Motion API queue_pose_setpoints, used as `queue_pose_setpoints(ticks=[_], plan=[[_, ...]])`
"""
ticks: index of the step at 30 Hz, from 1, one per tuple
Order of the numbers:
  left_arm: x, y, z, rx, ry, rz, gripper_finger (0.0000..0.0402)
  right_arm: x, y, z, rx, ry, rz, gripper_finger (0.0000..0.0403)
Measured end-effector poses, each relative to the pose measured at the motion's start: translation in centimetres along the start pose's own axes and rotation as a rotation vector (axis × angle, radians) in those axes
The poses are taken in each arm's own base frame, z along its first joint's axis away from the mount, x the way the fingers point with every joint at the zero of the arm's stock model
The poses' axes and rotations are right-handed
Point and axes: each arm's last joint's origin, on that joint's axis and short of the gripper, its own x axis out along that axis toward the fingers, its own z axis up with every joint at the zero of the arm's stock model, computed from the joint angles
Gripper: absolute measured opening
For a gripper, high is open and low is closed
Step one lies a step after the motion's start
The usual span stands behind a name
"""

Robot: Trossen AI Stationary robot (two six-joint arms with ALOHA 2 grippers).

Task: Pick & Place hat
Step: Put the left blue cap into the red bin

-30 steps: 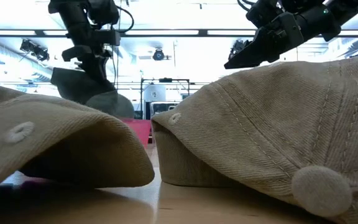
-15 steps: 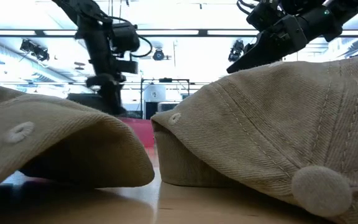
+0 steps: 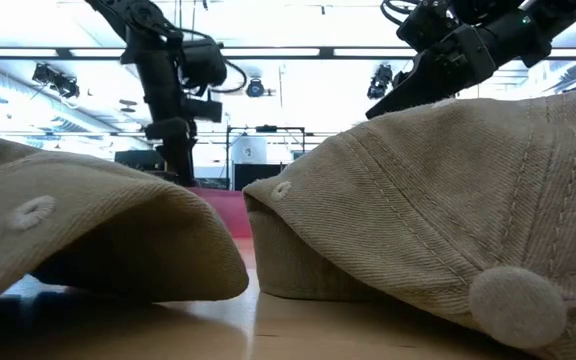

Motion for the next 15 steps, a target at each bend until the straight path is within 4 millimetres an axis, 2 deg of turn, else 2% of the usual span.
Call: queue_pose_setpoints(ticks=[5, 8, 12, 15], plan=[[-2.3, -0.4, 0.1, 0.006, -0.078, 0.031, 0.017, 0.0, 0.0, 0.0, 0.04, 0.0, 0.0, 0.0178], [-3.6, -0.4, -0.3, -0.056, -0.081, 0.097, 0.0165, 0.0, 0.0, 0.0, 0.044, -0.001, 0.0, 0.0178], [-3.5, 0.0, -1.1, -0.201, 0.002, 0.189, 0.014, 0.0, 0.0, 0.0, 0.05, -0.002, 0.0, 0.0178], [-2.5, 0.1, -1.3, -0.251, 0.075, 0.225, 0.0105, 0.0, 0.0, 0.0, 0.048, -0.004, -0.001, 0.0178]])
